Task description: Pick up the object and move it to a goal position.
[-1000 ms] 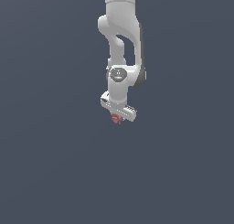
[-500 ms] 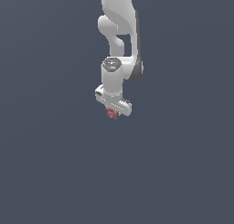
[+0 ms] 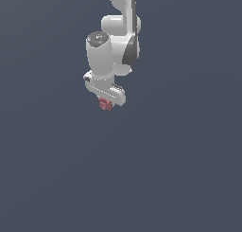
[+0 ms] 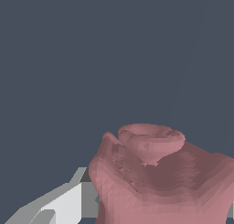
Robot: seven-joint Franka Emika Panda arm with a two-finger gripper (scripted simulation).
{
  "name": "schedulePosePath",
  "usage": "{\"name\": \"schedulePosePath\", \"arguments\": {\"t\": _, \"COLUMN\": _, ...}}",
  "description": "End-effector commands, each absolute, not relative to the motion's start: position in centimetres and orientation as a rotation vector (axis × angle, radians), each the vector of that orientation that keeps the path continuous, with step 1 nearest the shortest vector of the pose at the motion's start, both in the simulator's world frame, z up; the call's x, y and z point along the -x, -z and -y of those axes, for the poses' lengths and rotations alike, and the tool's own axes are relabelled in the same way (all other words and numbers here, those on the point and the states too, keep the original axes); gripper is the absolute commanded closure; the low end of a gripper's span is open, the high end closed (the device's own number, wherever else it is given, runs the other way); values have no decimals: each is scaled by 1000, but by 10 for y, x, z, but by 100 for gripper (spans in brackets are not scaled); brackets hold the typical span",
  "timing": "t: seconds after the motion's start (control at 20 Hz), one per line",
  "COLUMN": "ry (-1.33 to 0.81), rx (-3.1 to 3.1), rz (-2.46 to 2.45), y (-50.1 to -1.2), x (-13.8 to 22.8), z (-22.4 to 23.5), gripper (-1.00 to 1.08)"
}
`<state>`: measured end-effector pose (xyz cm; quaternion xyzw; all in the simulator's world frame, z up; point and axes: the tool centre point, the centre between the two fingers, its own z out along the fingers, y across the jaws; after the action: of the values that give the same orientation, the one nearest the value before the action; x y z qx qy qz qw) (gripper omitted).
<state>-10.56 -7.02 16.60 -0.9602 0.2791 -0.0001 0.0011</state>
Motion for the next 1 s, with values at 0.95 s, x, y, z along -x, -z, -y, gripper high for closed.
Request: {"name": "schedulePosePath", "arguments": {"t": 0.95, "ry": 0, "rx": 3015, "rz": -878, "y": -349, "x": 139, "z": 184, "gripper": 108}}
